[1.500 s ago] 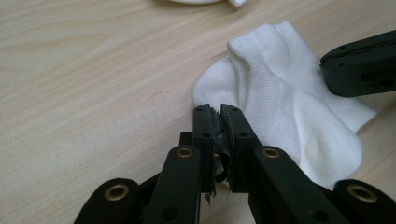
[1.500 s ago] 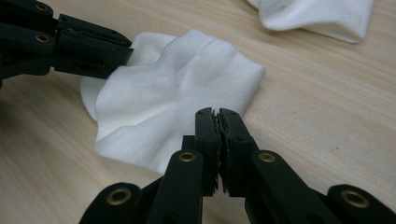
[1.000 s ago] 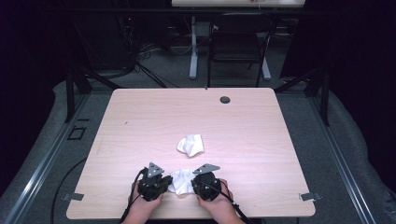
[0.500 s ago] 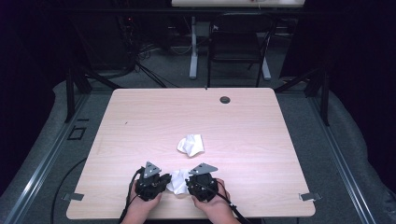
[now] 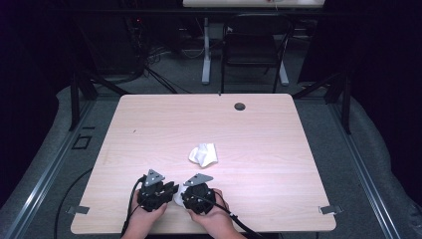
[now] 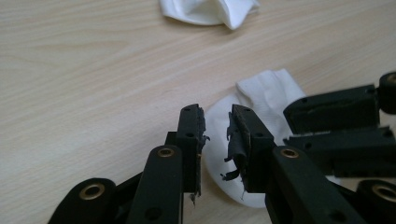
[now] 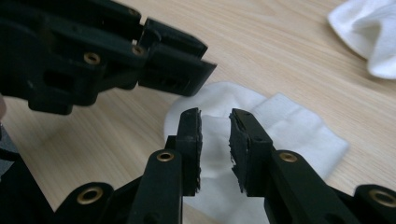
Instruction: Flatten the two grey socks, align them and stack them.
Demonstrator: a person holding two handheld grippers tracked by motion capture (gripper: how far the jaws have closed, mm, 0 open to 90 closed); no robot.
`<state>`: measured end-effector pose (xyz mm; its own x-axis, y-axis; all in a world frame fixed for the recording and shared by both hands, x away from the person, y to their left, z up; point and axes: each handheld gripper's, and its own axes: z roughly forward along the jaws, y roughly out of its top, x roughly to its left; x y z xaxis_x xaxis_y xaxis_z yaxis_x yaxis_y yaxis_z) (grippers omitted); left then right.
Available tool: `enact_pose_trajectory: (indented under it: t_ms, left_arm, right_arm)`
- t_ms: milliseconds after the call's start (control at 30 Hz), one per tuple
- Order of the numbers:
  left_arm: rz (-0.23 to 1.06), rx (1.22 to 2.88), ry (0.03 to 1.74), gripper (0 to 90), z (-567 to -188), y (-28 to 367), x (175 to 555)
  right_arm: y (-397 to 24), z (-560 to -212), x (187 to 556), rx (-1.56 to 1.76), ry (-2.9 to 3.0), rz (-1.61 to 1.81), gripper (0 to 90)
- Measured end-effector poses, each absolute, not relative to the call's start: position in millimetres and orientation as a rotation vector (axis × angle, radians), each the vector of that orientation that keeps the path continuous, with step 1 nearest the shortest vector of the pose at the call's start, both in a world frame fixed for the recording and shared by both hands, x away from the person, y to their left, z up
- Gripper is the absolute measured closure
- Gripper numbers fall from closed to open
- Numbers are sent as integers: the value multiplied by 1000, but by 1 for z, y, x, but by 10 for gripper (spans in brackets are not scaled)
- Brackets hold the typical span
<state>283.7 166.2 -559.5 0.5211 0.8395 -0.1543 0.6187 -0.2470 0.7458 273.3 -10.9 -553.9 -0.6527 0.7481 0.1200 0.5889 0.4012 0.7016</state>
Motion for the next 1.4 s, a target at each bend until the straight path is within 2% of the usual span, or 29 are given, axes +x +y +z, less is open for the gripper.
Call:
enact_pose_trajectory:
  t_ms: [333, 667, 1400]
  left_arm:
    - [362, 1930, 1238, 749, -557, 180, 291]
    - [350, 1948, 1236, 749, -560, 176, 291]
    - [321, 2035, 1178, 748, -573, 154, 285]
  right_arm:
    - [3, -566, 278, 1161, 2488, 998, 700]
    - [-1, -570, 277, 1168, 2473, 983, 855]
    - [-32, -545, 274, 1208, 2411, 1132, 864]
